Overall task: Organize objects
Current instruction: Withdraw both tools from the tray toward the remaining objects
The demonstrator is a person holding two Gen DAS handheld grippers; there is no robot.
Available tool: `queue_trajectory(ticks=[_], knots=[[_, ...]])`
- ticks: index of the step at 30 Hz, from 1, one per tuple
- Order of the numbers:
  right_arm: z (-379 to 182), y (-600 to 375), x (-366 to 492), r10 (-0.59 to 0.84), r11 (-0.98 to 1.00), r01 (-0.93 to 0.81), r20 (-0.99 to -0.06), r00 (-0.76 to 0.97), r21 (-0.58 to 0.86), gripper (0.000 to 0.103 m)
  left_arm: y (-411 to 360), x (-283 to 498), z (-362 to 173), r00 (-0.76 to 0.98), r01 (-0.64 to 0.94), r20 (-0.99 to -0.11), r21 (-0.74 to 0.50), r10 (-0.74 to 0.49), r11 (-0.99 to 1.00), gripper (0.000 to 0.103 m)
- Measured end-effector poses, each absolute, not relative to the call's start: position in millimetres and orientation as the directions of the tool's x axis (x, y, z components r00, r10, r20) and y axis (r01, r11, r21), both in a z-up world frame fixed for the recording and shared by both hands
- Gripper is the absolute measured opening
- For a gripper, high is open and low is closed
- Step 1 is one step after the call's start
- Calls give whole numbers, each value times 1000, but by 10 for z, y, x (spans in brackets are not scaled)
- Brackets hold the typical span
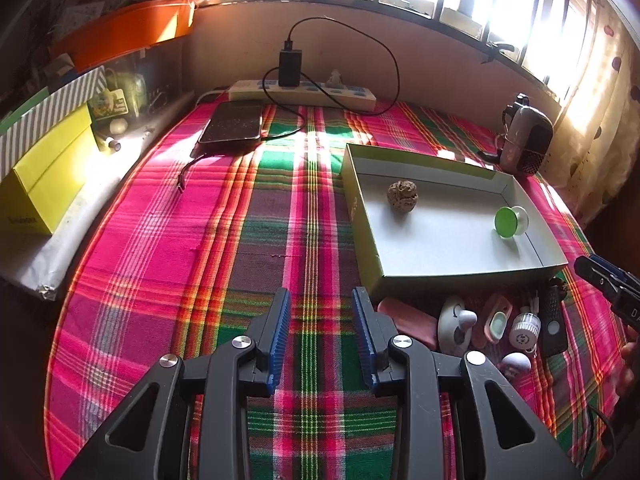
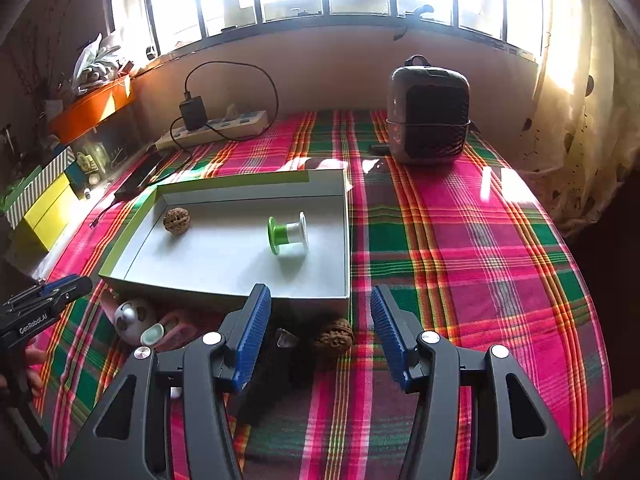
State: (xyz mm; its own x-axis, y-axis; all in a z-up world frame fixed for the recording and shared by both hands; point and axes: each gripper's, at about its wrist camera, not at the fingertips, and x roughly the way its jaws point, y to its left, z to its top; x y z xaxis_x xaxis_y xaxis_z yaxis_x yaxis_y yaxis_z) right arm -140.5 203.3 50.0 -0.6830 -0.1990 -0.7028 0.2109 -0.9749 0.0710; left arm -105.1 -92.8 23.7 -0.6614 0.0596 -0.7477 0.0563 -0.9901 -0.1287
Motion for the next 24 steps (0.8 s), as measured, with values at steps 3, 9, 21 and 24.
queue_trajectory(ticks=[3, 9, 21, 24], knots=[[468, 2041, -1340, -199, -974, 214, -708, -677, 70, 53, -969, -1011, 199, -654, 61, -753, -145, 70, -988, 29], [357, 1986, -1232, -217, -966, 251, -731, -647, 64, 53, -964, -966, 179, -648, 33, -751, -194, 127, -980, 29], [228, 1973, -1107, -236, -962, 258, -754, -613, 91, 53, -828, -997, 138, -620, 2, -762, -242, 189, -970, 29], [191, 1929, -1112, -246, -958, 269, -762, -600, 98, 53, -800, -1018, 140, -614, -5, -763, -250, 200, -968, 29]])
